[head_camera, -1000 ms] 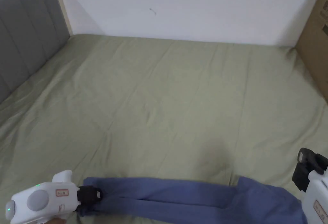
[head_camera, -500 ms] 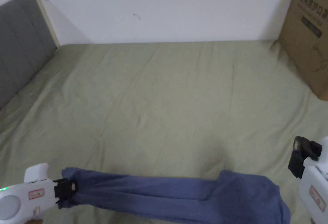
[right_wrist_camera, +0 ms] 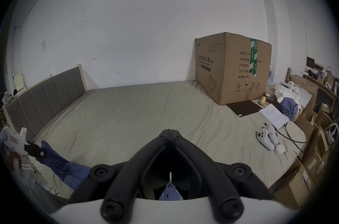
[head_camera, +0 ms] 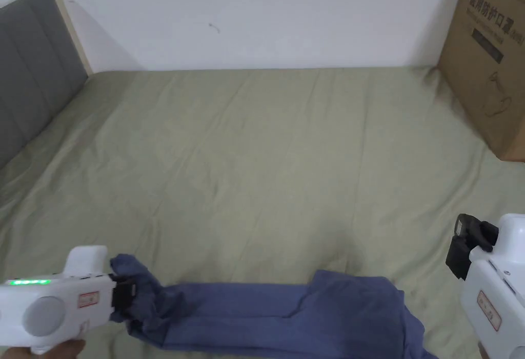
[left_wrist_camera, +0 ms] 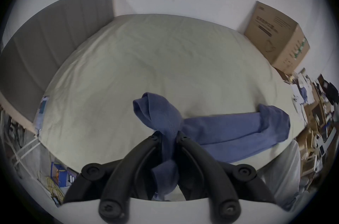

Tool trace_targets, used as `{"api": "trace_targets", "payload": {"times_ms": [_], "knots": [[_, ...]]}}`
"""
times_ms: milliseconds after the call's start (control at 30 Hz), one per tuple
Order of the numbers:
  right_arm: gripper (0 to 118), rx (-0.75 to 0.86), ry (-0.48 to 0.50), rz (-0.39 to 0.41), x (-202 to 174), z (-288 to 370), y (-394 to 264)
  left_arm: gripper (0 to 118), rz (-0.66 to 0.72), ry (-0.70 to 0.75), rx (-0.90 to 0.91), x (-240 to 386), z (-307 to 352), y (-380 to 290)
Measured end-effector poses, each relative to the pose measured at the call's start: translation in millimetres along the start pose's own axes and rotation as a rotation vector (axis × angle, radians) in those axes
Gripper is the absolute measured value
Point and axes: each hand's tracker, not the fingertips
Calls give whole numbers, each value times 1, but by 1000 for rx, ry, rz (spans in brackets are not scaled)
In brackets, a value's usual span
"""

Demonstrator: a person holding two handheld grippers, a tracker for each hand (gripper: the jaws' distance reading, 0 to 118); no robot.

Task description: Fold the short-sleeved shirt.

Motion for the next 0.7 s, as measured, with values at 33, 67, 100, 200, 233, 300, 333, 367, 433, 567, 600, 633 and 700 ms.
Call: {"api": "trace_targets", "payload": {"times_ms": [33, 67, 100, 200, 233, 300, 333, 367, 433, 567, 600, 633, 700], "knots": [[0, 0, 2, 1, 0, 1, 0, 11, -7, -27, 3, 14, -2, 1], [0, -2, 3, 2, 0, 2, -1, 11, -9, -56, -5, 16, -12, -1], [0, -2, 5, 1, 0, 2, -1, 11, -7, -77, -15, 26, -16, 0], [0, -6, 6, -1, 2, 4, -3, 11, -18, -156, -39, 60, -33, 0], [0, -7, 5, -3, 3, 5, -4, 11, -25, -161, -54, 71, -39, -1], [0, -9, 2, -5, 6, 6, -4, 11, -36, -166, -78, 92, -51, -4], [0, -9, -3, -6, 8, 7, -5, 11, -43, -166, -95, 102, -59, -6], [0, -10, -8, -7, 10, 7, -5, 11, -40, -165, -105, 109, -65, -8], [0, -9, -18, -15, 15, 8, -6, 12, -30, -171, -125, 120, -77, -11], [0, -23, -28, -44, 25, 8, -9, 56, 1, -160, -214, 135, -101, -15], [0, -24, -30, -47, 26, 9, -10, 72, 12, -182, -224, 137, -104, -15], [0, -25, -34, -49, 29, 9, -11, 82, 34, -199, -221, 139, -104, -15], [0, -27, -40, -51, 32, 10, -11, 88, 56, -227, -187, 141, -97, -15]]}}
